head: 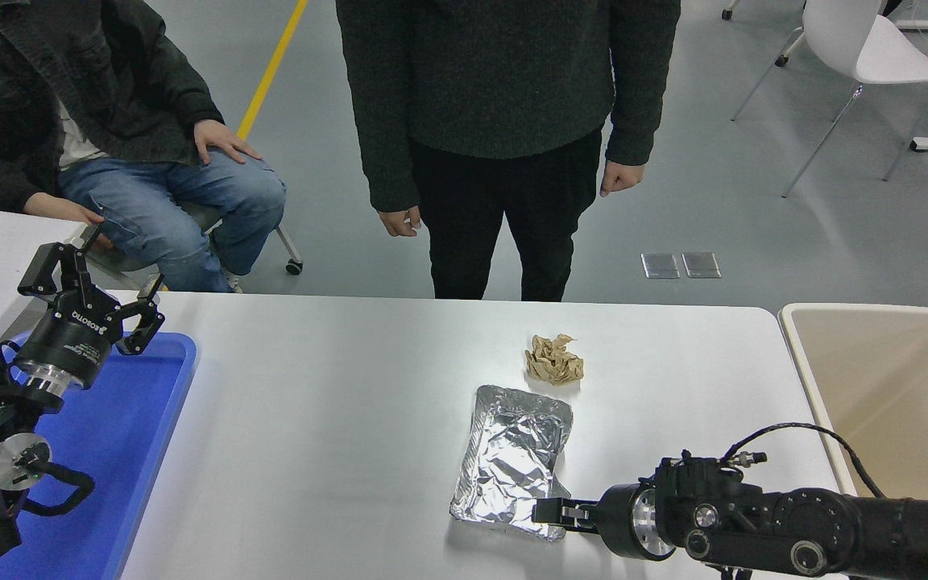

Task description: Clean the table surface

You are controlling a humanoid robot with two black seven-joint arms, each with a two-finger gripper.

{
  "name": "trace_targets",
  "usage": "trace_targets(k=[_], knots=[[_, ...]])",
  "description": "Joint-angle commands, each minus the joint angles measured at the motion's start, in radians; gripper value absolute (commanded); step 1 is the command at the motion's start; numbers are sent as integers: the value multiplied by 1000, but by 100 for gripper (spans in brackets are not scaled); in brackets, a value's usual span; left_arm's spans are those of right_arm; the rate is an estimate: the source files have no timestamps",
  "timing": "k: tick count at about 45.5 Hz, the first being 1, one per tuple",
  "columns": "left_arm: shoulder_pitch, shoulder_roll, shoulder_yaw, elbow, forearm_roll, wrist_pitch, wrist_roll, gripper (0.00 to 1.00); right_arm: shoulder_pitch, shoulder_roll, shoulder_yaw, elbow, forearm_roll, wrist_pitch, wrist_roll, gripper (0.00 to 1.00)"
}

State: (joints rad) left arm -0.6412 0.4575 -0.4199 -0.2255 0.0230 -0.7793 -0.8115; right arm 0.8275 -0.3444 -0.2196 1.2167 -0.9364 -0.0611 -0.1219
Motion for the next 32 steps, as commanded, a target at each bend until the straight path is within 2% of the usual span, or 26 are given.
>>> trace_targets(k=[1,32], knots=[[0,0,0,0,0,0,0,100,10,4,5,-14,5,27,-2,0],[0,0,0,0,0,0,0,100,33,-77,39,27,79,53,-5,0]])
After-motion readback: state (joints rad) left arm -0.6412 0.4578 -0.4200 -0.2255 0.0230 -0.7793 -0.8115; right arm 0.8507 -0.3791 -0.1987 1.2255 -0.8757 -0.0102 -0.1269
